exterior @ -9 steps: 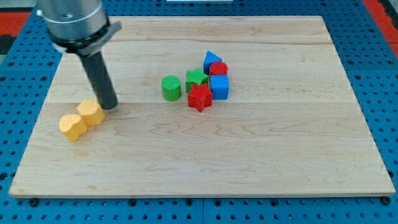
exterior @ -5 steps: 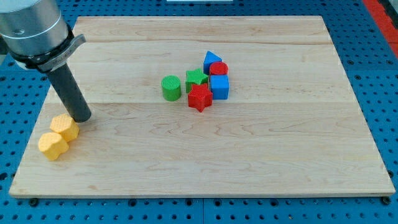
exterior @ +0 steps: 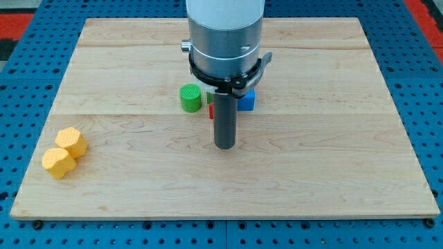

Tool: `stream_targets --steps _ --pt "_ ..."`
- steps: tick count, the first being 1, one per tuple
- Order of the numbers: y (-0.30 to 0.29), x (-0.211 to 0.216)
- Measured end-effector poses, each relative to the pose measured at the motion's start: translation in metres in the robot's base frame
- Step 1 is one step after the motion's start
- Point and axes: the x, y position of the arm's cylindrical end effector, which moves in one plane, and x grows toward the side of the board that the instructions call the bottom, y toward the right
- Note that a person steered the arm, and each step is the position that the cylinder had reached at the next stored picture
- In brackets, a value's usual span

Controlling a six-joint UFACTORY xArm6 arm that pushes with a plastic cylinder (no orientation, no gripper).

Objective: Push the blue cube towards the red circle

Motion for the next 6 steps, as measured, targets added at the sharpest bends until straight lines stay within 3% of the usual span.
stream_targets --steps 2,4,6 --pt "0.026 -0.008" --pt "0.044 -0.071" --pt "0.057 -0.079"
